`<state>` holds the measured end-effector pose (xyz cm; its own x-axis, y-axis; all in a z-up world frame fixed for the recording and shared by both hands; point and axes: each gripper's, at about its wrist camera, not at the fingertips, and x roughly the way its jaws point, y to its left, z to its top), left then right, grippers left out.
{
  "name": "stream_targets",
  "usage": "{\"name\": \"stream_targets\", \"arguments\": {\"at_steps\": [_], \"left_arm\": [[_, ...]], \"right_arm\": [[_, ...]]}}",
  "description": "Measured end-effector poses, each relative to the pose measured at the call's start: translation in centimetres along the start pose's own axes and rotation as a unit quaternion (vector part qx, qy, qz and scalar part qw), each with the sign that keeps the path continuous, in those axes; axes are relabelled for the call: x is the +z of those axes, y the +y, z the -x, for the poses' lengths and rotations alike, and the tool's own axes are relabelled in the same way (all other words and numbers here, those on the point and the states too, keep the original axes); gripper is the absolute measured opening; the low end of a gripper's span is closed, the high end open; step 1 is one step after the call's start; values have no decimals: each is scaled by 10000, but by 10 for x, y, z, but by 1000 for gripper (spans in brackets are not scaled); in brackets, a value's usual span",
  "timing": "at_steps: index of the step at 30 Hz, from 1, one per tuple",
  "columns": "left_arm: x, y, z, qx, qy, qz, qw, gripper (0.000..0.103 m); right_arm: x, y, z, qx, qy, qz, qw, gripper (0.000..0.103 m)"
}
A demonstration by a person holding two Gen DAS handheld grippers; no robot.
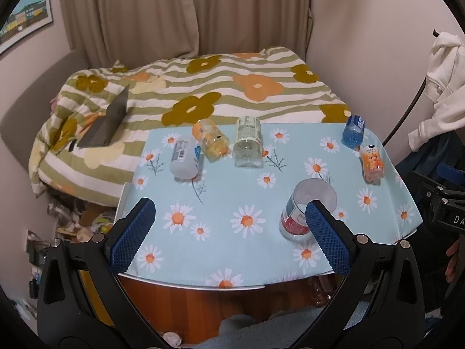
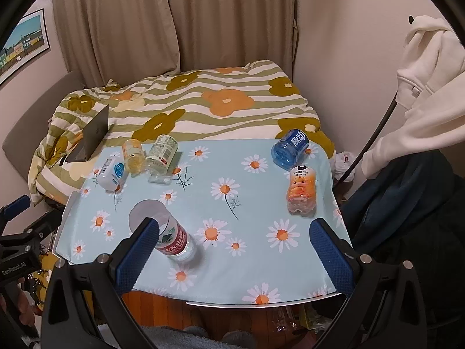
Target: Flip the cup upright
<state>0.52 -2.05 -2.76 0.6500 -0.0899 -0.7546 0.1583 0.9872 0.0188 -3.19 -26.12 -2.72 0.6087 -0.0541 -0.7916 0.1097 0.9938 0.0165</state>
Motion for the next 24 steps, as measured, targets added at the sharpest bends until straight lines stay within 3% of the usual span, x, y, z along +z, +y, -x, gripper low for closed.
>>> {"name": "stream_targets", "arguments": {"at_steps": [24], "left_arm": [[4,4,-2,38,-20,29,10000,103]], "right_arm": [[0,-1,0,4,-2,-4,10000,103]]}}
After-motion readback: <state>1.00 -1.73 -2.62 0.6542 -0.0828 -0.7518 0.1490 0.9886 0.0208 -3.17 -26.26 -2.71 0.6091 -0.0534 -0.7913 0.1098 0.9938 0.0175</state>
